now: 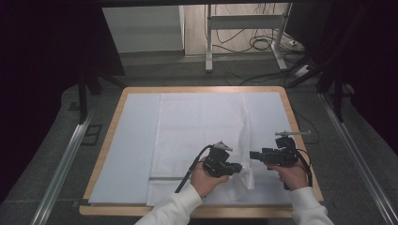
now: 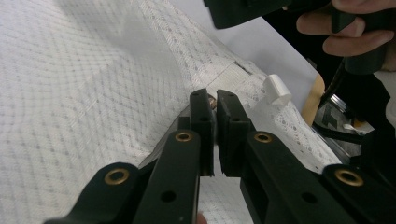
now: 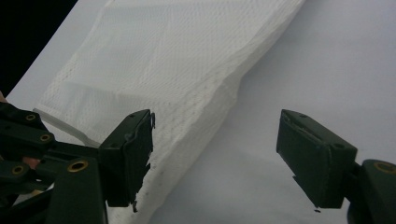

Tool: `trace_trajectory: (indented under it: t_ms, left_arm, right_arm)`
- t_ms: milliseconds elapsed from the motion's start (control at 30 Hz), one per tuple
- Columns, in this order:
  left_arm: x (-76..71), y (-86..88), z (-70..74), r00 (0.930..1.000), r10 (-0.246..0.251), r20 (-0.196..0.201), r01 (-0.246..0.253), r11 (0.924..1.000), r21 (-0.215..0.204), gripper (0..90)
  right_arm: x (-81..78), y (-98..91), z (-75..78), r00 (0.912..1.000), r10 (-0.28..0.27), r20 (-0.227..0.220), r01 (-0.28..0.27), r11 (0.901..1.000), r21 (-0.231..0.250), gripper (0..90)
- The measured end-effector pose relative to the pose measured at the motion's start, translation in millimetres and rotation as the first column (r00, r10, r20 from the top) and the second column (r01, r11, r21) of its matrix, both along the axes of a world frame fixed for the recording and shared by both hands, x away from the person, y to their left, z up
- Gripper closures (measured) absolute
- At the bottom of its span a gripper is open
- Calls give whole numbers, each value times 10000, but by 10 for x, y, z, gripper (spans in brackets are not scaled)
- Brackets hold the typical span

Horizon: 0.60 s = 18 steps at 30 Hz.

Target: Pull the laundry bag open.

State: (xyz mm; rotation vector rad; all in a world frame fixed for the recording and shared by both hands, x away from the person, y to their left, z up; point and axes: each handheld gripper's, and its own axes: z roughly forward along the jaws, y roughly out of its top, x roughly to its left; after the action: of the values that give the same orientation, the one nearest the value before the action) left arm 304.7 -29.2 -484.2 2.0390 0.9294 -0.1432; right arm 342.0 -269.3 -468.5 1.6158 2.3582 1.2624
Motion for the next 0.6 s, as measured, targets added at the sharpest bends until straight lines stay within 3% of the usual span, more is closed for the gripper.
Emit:
trace_trajectory:
  t_ms: [133, 267, 600]
  left_arm:
    - [-11, -3, 3, 10000, -4, 5, 4, 10000, -15, 867]
    - [-19, -1, 4, 10000, -47, 33, 48, 10000, -25, 867]
    - [-31, -4, -4, 9999, -77, 79, 77, 10000, 6, 867]
  right_arm:
    - [16, 120, -54, 9986, 263, -455, -255, 9995, 183, 267]
    - [37, 259, -126, 9961, 497, -730, -497, 9988, 19, 293]
    - [72, 422, -245, 9878, 740, -1373, -716, 9972, 227, 458]
